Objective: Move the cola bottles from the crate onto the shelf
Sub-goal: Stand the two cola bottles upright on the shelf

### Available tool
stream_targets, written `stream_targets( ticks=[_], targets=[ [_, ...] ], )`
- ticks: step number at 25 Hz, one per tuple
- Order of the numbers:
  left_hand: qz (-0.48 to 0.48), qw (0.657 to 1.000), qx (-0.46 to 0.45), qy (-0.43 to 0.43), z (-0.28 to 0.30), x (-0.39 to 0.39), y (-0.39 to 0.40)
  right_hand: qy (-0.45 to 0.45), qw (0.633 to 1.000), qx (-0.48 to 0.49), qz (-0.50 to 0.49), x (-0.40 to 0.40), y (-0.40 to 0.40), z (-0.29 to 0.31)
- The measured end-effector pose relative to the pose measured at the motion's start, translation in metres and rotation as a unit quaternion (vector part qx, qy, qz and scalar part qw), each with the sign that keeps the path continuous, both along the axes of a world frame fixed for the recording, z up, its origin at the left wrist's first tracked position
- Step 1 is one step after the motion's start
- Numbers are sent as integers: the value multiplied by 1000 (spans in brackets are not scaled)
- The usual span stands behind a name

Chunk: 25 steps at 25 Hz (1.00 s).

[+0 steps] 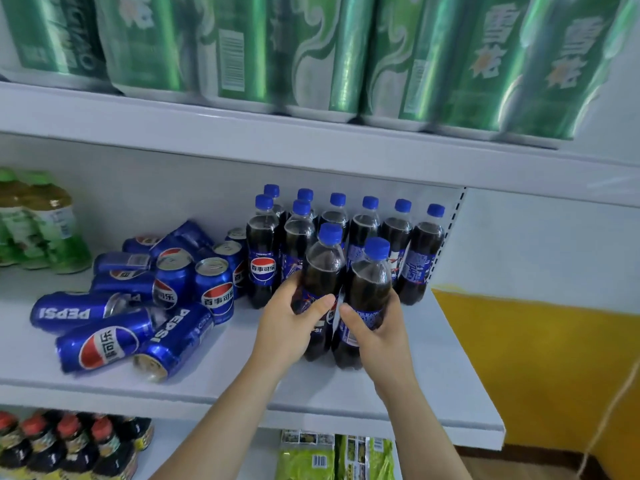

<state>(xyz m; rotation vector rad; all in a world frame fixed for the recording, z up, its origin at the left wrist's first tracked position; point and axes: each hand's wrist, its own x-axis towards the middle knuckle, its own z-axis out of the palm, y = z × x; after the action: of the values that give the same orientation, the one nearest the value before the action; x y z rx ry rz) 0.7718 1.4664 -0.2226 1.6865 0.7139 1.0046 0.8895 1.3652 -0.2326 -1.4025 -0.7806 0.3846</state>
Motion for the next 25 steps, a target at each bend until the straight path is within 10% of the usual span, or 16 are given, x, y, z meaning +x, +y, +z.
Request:
stream_targets(
  ticks=[25],
  targets=[
    [50, 951, 88, 293, -49, 6, 22, -192, 931, -307, -36, 19, -1, -17]
  ],
)
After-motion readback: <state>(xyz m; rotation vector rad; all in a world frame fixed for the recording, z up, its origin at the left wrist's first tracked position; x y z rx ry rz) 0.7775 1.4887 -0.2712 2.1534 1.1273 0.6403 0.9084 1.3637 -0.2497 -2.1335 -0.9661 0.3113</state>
